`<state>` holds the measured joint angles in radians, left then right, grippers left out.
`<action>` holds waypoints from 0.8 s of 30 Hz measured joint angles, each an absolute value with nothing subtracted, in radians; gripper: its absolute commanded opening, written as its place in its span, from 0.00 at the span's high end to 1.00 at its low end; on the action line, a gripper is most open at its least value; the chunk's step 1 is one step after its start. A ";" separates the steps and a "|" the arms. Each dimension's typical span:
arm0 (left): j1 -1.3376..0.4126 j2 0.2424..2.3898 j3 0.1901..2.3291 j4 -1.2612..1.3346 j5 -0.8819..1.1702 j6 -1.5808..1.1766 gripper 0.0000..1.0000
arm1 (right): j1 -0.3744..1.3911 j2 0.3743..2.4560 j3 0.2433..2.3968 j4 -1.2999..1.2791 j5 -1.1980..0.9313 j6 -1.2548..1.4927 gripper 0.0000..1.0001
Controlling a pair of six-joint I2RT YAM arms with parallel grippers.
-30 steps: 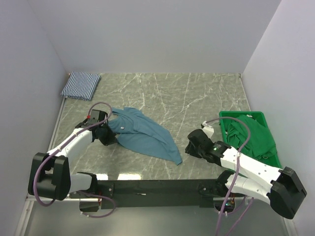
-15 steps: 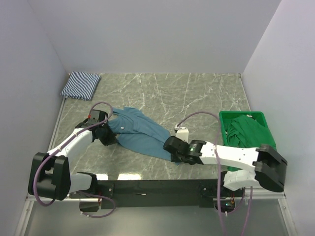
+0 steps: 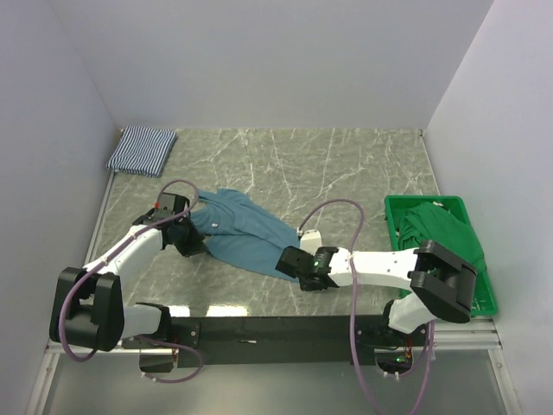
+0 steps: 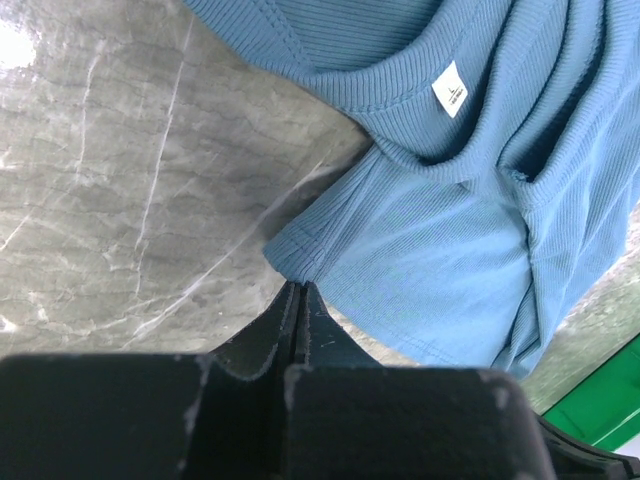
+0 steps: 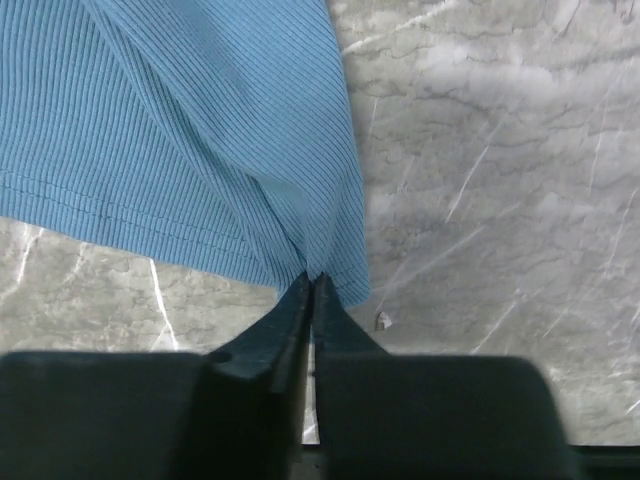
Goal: Fold and stack the tank tops
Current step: Flatten the tank top out
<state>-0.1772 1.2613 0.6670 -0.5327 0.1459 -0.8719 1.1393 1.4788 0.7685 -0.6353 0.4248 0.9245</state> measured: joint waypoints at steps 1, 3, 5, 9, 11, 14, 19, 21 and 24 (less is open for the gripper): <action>-0.178 1.261 0.668 -0.534 0.146 -0.869 0.99 | 1.139 1.477 0.770 -0.637 0.426 0.922 1.00; -0.178 1.261 0.672 -0.543 0.146 -0.862 0.99 | 1.140 1.470 0.772 -0.644 0.425 0.922 1.00; -0.178 1.261 0.688 -0.560 0.146 -0.854 1.00 | 1.139 1.443 0.780 -0.665 0.424 0.917 1.00; -0.178 1.254 0.771 -0.611 0.140 -0.839 0.99 | 1.093 1.293 0.829 -0.696 0.373 0.881 1.00; -0.178 1.236 0.828 -0.641 0.133 -0.830 1.00 | 1.024 1.180 0.868 -0.691 0.332 0.857 1.00; -0.166 1.192 0.935 -0.694 0.133 -0.823 0.99 | 0.830 0.993 0.938 -0.645 0.209 0.820 1.00; -0.103 1.174 1.210 -0.749 0.158 -0.833 0.99 | 0.586 0.907 1.171 -0.617 0.094 0.801 1.00; -0.090 1.193 1.345 -0.746 0.175 -0.848 0.99 | 0.548 0.937 1.291 -0.608 0.069 0.795 1.00; -0.086 1.240 1.558 -0.735 0.213 -0.877 0.99 | 0.481 1.000 1.450 -0.604 0.037 0.794 1.00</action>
<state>-0.0860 1.2404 1.5578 -0.7353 0.2131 -0.8772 0.4812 1.0004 1.4502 -0.6041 0.0372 0.7940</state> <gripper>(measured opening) 0.012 0.008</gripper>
